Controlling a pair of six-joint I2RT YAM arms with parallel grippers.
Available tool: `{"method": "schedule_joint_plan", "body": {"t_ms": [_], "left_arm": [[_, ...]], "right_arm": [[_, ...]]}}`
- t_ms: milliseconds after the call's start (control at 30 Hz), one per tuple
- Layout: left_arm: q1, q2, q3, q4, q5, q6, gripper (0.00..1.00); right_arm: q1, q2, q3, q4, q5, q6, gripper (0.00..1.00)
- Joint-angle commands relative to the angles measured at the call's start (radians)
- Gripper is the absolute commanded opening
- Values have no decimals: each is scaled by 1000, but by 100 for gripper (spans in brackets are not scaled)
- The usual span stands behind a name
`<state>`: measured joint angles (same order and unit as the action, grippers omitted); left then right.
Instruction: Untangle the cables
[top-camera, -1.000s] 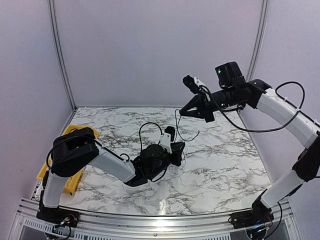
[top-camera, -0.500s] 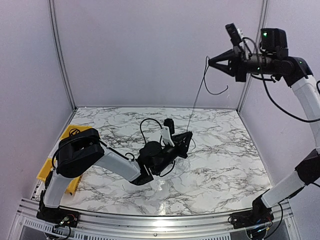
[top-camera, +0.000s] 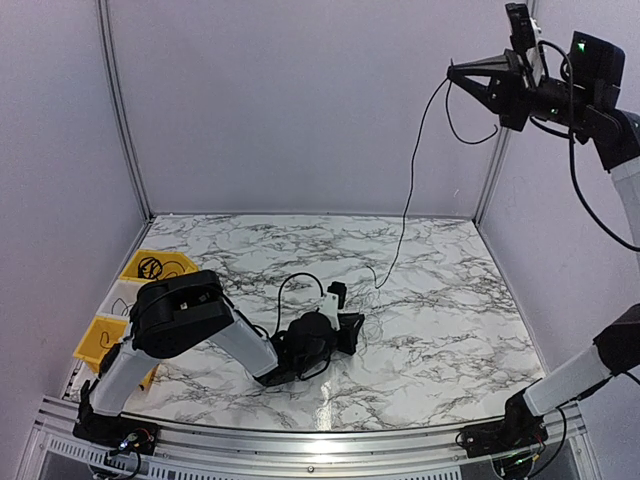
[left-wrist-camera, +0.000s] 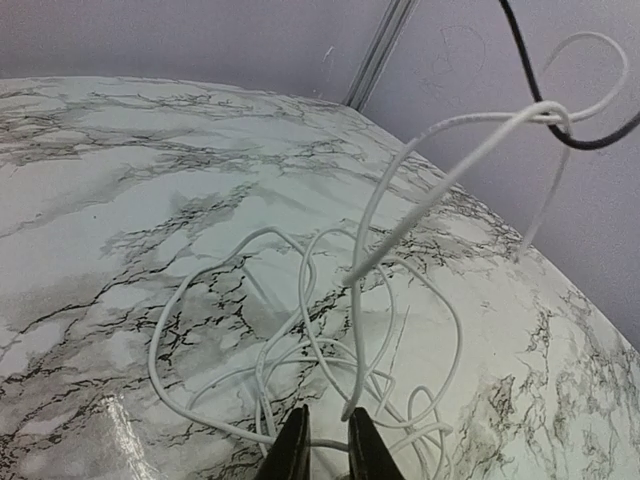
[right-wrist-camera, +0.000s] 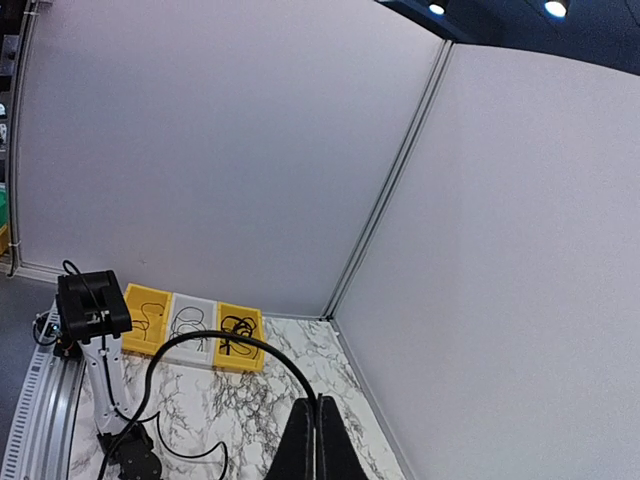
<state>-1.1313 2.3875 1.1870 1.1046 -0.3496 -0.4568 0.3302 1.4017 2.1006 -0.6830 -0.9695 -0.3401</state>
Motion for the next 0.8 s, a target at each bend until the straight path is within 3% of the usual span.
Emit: {"method": "schedule_joint_plan", "body": {"t_ms": [0, 67, 233, 367, 467, 500, 633, 767], "left_arm": [[4, -44, -27, -17, -17, -3, 16], [4, -51, -35, -17, -17, 2, 15], [4, -70, -60, -9, -7, 18, 0], [4, -115, -123, -2, -24, 34, 0], [2, -177, -200, 27, -25, 53, 0], [-1, -203, -229, 40, -22, 63, 2], [-33, -314, -324, 81, -46, 112, 36], [-89, -406, -371, 57, -132, 125, 52]], "right_arm": [[-36, -7, 67, 38, -14, 32, 0], [-42, -9, 73, 52, -11, 42, 0], [-45, -7, 84, 52, 0, 47, 0], [-48, -26, 75, 65, 28, 37, 0], [-49, -92, -30, 188, 61, 68, 0], [-49, -93, -29, 195, 55, 73, 0], [-49, -121, -161, 255, 50, 101, 0], [-49, -161, -393, 326, 28, 117, 0]]}}
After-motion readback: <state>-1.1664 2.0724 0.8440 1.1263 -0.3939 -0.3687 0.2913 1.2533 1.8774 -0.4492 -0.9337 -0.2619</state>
